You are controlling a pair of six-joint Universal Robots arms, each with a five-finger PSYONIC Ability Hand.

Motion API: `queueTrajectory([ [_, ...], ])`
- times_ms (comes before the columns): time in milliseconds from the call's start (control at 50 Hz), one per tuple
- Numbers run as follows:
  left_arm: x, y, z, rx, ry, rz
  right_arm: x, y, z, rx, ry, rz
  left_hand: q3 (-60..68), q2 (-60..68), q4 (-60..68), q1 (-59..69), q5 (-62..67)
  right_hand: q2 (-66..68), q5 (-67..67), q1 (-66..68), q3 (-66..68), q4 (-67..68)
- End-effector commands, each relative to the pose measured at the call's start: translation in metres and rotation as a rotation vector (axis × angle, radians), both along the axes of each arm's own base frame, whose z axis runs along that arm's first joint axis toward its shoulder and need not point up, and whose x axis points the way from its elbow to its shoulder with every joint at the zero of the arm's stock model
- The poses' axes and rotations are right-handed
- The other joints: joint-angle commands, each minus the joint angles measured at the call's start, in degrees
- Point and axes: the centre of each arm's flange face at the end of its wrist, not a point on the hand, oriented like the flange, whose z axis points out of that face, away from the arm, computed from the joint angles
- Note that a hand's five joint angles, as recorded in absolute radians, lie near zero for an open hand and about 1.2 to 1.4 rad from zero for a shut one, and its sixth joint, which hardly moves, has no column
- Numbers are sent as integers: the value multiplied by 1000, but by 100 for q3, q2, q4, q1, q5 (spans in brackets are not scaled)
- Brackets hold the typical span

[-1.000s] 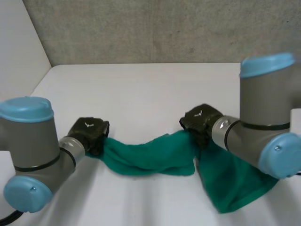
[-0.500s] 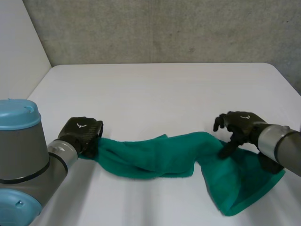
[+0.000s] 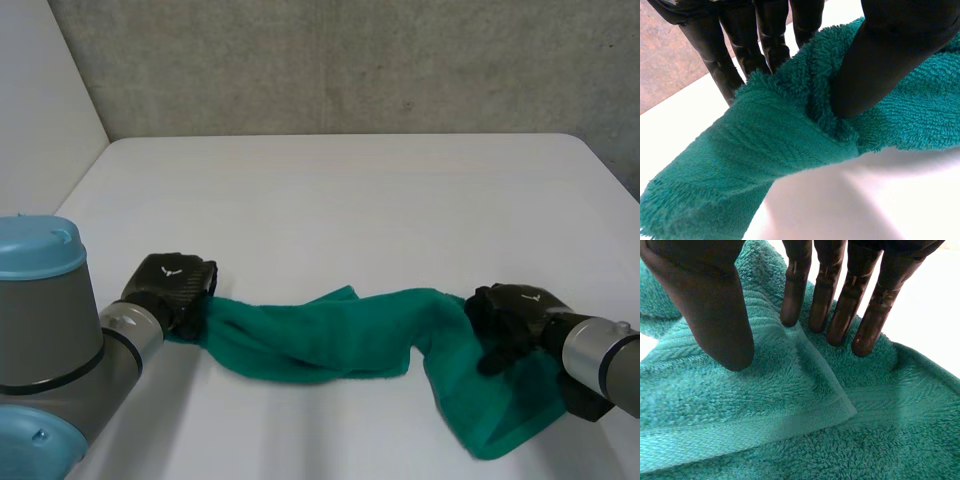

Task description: Fold the towel.

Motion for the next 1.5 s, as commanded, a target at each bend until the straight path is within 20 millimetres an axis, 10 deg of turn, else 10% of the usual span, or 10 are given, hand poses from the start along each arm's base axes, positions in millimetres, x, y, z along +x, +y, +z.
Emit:
queueTrajectory([
  [20,-1,-3,0,-6,6,-2,4,-17,-1,-21,9,-2,1228,1150,1157,1720,1548,938,1113,1655,927,928],
  [80,-2,-6,1,-16,10,-1,11,-20,5,-53,4,22,1228,1150,1157,1720,1548,3424,3600,4141,3413,3414],
  [360,-31,-81,44,-284,112,6,55,-62,50,-268,-15,120,1228,1150,1157,1720,1548,3441,3616,4157,3429,3430],
  [540,-44,-126,172,-746,307,18,62,-123,225,-1015,-42,-37,1228,1150,1157,1720,1548,3441,3616,4157,3429,3430],
  [660,-28,-125,247,-1100,439,54,58,-109,278,-1264,-79,-66,1228,1150,1157,1720,1548,3441,3616,4157,3429,3430],
  [960,-3,-112,68,-603,225,99,56,-91,139,-854,21,46,1228,1150,1157,1720,1548,3441,3616,4157,3429,3430],
  [1120,5,-78,-33,-294,99,84,55,-75,4,-445,83,146,1228,1150,1157,1720,1548,3441,3616,4157,3429,3430],
  [1240,10,-49,-47,-129,32,70,47,-57,-9,-374,105,134,1147,1069,1076,1639,1467,3441,3616,4157,3429,3430],
  [1360,21,-28,-6,-61,7,78,42,-38,19,-429,91,131,-3407,-3485,-3479,-2915,-3087,3441,3616,4157,3429,3430],
  [1500,32,-35,18,-83,18,120,38,-31,25,-446,87,124,-4253,-4331,-4324,-3761,-3933,3441,3616,4157,3429,3430],
])
